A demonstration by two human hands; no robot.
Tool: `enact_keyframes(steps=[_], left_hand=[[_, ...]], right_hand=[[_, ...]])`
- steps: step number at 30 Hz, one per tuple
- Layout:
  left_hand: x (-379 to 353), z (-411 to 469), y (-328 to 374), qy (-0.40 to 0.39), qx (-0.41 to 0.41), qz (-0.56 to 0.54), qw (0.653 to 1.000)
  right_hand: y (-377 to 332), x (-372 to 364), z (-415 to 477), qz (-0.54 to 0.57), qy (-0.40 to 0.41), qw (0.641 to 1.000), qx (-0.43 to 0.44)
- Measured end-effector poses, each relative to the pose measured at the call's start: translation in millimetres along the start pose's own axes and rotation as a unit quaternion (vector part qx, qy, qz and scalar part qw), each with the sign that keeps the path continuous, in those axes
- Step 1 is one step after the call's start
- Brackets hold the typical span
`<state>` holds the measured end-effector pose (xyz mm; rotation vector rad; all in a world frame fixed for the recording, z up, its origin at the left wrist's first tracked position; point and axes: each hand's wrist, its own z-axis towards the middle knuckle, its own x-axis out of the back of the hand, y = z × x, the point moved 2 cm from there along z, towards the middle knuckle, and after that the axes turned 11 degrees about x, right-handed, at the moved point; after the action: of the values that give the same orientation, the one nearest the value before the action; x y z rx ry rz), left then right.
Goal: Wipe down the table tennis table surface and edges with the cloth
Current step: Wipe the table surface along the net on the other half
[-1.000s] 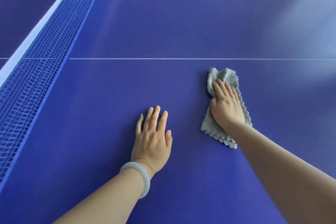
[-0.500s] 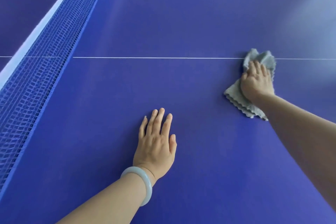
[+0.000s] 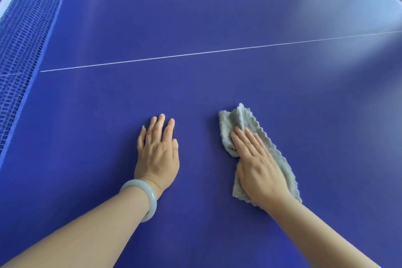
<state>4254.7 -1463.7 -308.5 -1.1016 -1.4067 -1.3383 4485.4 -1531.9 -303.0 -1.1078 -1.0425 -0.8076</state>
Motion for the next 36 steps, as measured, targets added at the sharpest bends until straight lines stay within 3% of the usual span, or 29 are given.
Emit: enact_keyframes(steps=[4, 7, 11, 13, 15, 16, 18, 21, 23, 25, 27, 30, 33, 34, 36], left_hand=[[0, 1, 5, 0.013, -0.007, -0.013, 1.000], [-2, 1, 5, 0.014, -0.007, -0.017, 1.000], [-2, 0, 1, 0.015, -0.013, -0.027, 0.999], [-1, 0, -1, 0.020, -0.019, -0.038, 0.999], [0, 0, -3, 0.025, -0.024, -0.044, 0.998], [0, 0, -3, 0.027, -0.024, -0.045, 0.998], [-1, -1, -3, 0.032, -0.025, -0.044, 0.998], [-1, -3, 0, 0.038, -0.027, -0.046, 0.998], [-2, -4, 2, 0.043, -0.026, -0.042, 0.998], [-2, -5, 3, 0.045, -0.022, -0.036, 0.998], [-2, -5, 3, 0.047, -0.022, -0.033, 0.998], [-3, -4, 2, 0.043, -0.024, -0.033, 0.998], [-3, -2, -1, 0.045, -0.028, -0.038, 0.998], [-3, -2, -1, 0.046, -0.027, -0.037, 0.998], [-3, -3, 0, 0.048, -0.029, -0.028, 0.998]], right_hand=[[86, 42, -35, -0.023, 0.049, 0.962, -0.266], [54, 30, -28, -0.007, 0.074, 0.946, -0.315], [-78, -20, -36, 0.002, 0.082, 0.988, -0.130], [-133, -38, -60, 0.039, 0.024, 0.999, -0.002], [-134, -35, -89, 0.028, -0.020, 0.995, 0.094], [-115, -25, -100, 0.017, -0.021, 0.994, 0.101], [-64, 0, -119, 0.010, -0.016, 1.000, 0.020], [14, 31, -130, -0.019, 0.033, 0.981, -0.192], [31, 32, -124, -0.026, 0.069, 0.950, -0.305], [14, 18, -111, -0.028, 0.094, 0.931, -0.350], [-28, -1, -101, -0.054, 0.106, 0.954, -0.276], [-104, -28, -106, -0.010, 0.048, 0.996, -0.073], [-99, -18, -127, 0.027, -0.032, 0.994, 0.102], [-75, -8, -131, 0.034, -0.036, 0.993, 0.107], [-16, 16, -139, 0.030, -0.008, 0.999, 0.036]])
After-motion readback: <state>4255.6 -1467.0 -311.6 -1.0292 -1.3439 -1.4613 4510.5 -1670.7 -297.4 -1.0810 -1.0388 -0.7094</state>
